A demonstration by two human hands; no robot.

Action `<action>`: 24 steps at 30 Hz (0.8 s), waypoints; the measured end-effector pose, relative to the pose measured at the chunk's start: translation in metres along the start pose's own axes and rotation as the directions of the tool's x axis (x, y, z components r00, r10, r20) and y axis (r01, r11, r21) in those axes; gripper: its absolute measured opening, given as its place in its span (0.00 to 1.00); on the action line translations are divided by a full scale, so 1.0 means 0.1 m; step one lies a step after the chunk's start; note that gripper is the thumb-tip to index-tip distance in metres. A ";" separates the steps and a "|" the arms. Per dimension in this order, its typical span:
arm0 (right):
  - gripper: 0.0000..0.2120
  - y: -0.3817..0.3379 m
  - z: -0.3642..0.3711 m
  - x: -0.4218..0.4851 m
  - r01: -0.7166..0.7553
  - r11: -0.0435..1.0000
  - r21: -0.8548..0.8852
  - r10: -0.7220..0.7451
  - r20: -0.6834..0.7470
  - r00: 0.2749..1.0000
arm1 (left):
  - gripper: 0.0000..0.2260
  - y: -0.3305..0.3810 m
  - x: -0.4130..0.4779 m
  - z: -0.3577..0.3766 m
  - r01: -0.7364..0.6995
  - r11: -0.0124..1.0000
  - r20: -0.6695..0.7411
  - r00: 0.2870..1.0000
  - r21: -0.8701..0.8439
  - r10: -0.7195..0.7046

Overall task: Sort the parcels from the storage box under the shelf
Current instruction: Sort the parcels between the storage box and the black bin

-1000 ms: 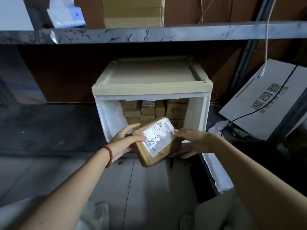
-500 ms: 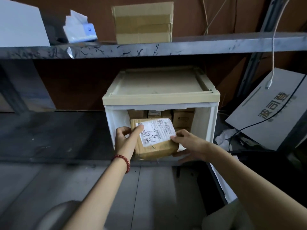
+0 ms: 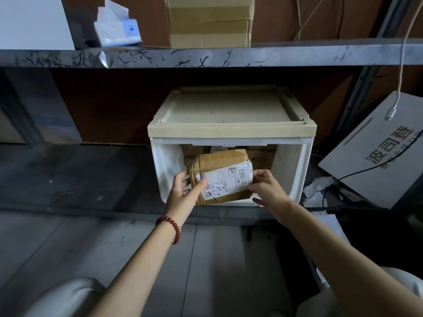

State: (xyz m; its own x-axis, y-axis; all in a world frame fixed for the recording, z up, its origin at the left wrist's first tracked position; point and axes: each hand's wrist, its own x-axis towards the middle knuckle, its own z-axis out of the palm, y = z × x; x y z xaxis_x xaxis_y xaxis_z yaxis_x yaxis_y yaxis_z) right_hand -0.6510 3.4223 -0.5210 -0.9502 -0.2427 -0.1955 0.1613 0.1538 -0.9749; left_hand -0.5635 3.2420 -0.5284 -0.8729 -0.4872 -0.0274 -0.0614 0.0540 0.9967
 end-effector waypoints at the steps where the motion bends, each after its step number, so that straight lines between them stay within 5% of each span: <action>1: 0.10 -0.01 0.02 0.00 -0.043 0.997 0.067 0.043 0.002 0.999 | 0.19 -0.01 0.01 -0.01 0.027 0.999 -0.008 1.000 0.019 -0.027; 4: 0.11 0.02 0.06 0.03 -0.187 0.964 0.190 0.180 0.053 0.982 | 0.23 -0.02 0.01 -0.04 0.066 0.997 -0.039 0.997 0.041 -0.065; 9: 0.22 0.07 0.03 0.04 -0.248 0.959 0.137 0.242 0.063 0.968 | 0.31 -0.03 0.04 -0.04 0.085 0.996 -0.020 0.996 0.027 -0.085; 24: 0.23 0.09 0.01 0.12 -0.145 0.984 0.098 0.147 -0.013 0.989 | 0.29 -0.12 0.06 0.00 0.066 0.996 -0.016 0.998 0.065 -0.065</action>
State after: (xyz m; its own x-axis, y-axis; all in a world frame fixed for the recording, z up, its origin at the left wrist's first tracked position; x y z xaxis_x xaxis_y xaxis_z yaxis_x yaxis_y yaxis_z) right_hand -0.6602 3.4200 -0.5325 -0.9195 -0.2049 -0.3355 0.3230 0.0925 -0.9419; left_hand -0.5675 3.2382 -0.5406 -0.8590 -0.5039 -0.0907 -0.1499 0.0783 0.9856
